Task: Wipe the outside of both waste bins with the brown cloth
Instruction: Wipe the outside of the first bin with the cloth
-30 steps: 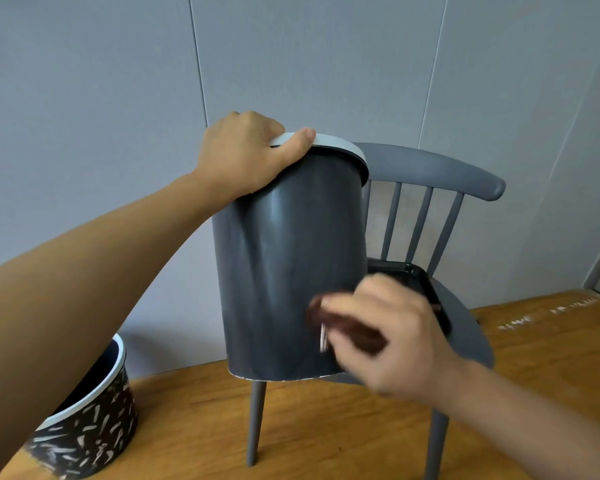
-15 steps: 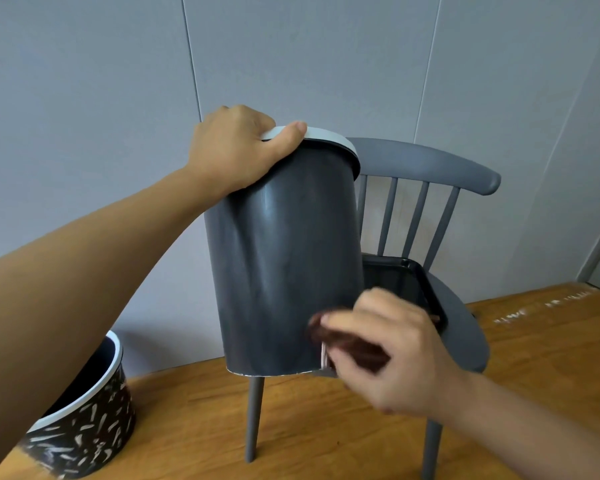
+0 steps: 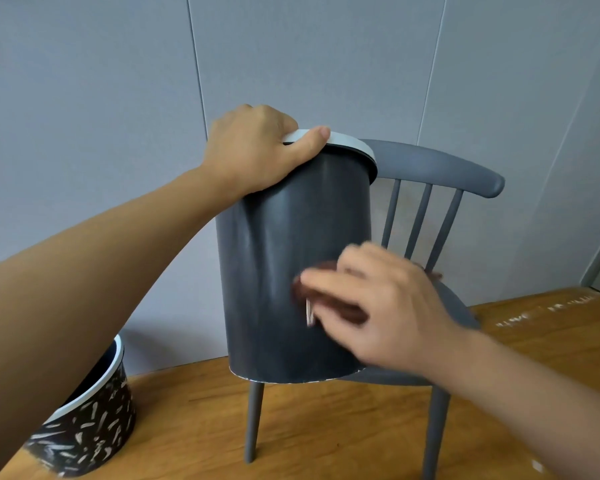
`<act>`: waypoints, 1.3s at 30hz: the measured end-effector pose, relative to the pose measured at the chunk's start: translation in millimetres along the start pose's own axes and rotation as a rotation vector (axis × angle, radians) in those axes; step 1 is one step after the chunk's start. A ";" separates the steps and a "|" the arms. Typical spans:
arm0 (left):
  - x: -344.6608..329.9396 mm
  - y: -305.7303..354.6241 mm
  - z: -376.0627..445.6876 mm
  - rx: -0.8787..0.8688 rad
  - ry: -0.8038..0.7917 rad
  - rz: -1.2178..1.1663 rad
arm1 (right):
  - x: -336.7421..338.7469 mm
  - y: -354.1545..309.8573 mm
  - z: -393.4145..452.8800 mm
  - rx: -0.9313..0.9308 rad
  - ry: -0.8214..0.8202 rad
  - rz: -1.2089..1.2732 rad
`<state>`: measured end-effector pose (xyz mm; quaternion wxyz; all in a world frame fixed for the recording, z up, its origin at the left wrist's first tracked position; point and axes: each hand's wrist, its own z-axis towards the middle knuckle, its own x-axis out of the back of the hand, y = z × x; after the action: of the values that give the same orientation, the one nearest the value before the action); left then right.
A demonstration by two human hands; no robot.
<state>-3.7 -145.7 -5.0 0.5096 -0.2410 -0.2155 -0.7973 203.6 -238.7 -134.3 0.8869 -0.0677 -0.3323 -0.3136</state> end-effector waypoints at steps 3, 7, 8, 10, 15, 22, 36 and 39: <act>-1.4 3.0 0.4 0.000 -0.007 -0.005 | -0.7 -13.9 -33.0 0.137 -0.183 0.015; 0.3 7.7 -0.7 -0.021 -0.002 0.009 | 8.1 -1.0 -7.7 0.043 -0.121 0.007; 0.7 7.7 -0.9 -0.023 0.001 0.011 | 10.4 4.1 8.2 -0.045 -0.044 0.008; 0.7 7.6 -1.0 -0.031 0.005 0.022 | 13.8 16.6 39.1 -0.214 0.105 -0.002; 0.2 2.0 1.4 0.020 -0.015 0.017 | 0.6 7.8 37.0 -0.203 0.113 -0.001; 1.9 -3.2 -1.6 0.026 0.000 0.012 | 0.2 -11.5 -22.9 0.035 -0.109 0.052; 4.3 -4.8 -6.8 -0.032 0.018 0.014 | 0.8 7.0 46.1 -0.186 0.155 0.034; 2.0 -4.8 -3.2 -0.030 0.006 0.006 | -5.3 -19.5 3.4 -0.019 -0.001 0.010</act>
<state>-9.4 -147.1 -6.8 0.5090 -0.2470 -0.2012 -0.7996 186.9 -250.4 -136.8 0.8877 -0.0780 -0.3293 -0.3121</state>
